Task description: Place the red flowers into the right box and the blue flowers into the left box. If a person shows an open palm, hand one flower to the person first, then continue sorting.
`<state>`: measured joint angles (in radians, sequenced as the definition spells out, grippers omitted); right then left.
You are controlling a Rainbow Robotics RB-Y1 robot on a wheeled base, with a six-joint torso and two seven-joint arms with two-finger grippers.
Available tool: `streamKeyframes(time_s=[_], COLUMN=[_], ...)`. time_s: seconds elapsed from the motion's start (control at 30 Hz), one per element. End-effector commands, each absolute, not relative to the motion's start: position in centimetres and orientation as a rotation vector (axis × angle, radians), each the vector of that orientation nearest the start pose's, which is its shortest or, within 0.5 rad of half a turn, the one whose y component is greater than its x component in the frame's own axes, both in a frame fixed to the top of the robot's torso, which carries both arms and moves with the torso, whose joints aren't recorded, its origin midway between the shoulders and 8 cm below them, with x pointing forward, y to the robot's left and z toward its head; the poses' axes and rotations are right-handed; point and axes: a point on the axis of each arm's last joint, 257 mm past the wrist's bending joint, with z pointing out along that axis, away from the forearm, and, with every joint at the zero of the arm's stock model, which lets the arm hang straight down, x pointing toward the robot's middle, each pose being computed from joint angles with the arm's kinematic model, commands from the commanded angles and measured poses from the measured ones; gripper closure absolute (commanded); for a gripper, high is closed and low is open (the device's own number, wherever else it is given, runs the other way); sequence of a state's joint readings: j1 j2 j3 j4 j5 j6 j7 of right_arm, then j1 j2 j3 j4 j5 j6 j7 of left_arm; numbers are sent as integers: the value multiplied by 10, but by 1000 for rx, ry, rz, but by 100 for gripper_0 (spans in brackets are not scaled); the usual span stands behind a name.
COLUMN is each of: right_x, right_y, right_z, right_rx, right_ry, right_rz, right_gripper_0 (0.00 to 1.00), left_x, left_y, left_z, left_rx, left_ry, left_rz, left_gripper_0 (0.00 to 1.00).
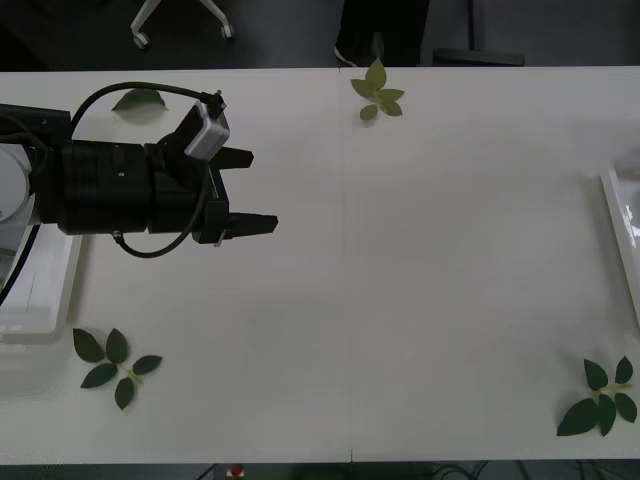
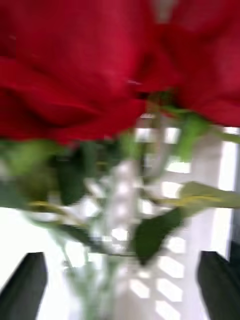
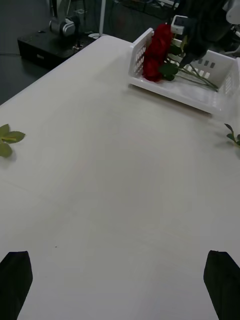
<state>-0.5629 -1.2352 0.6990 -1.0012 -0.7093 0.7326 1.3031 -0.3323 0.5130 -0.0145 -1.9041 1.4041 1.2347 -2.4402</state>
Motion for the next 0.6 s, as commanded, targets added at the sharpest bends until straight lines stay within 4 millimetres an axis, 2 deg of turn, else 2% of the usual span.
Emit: streamKeyframes(time_s=[0.03,0.13,0.27,0.33,0.5,0.6], right_x=[512,518,527,530,538,540], right_y=[-642,-621,-584,-571,-523,-487], right_z=[-206,-195,-162,-153,-126,-114], right_rx=[-38,-36,-57,-100,-285,-431], right_ry=[2423,2437,2459,2456,2424,2386], right_rz=[-688,-593,-398,-350,-204,-114], right_gripper_0=[8,7,6,6,5,4], left_x=[438,438,435,431,424,425], left_y=[76,77,82,85,105,117], left_z=[-105,-105,-101,-98,-83,-77], left_rx=[1230,1228,1239,1252,1292,1329], left_ry=[1576,1582,1607,1629,1672,1676], left_rz=[-614,-619,-635,-651,-655,-609], left_gripper_0=[0,0,0,0,0,0])
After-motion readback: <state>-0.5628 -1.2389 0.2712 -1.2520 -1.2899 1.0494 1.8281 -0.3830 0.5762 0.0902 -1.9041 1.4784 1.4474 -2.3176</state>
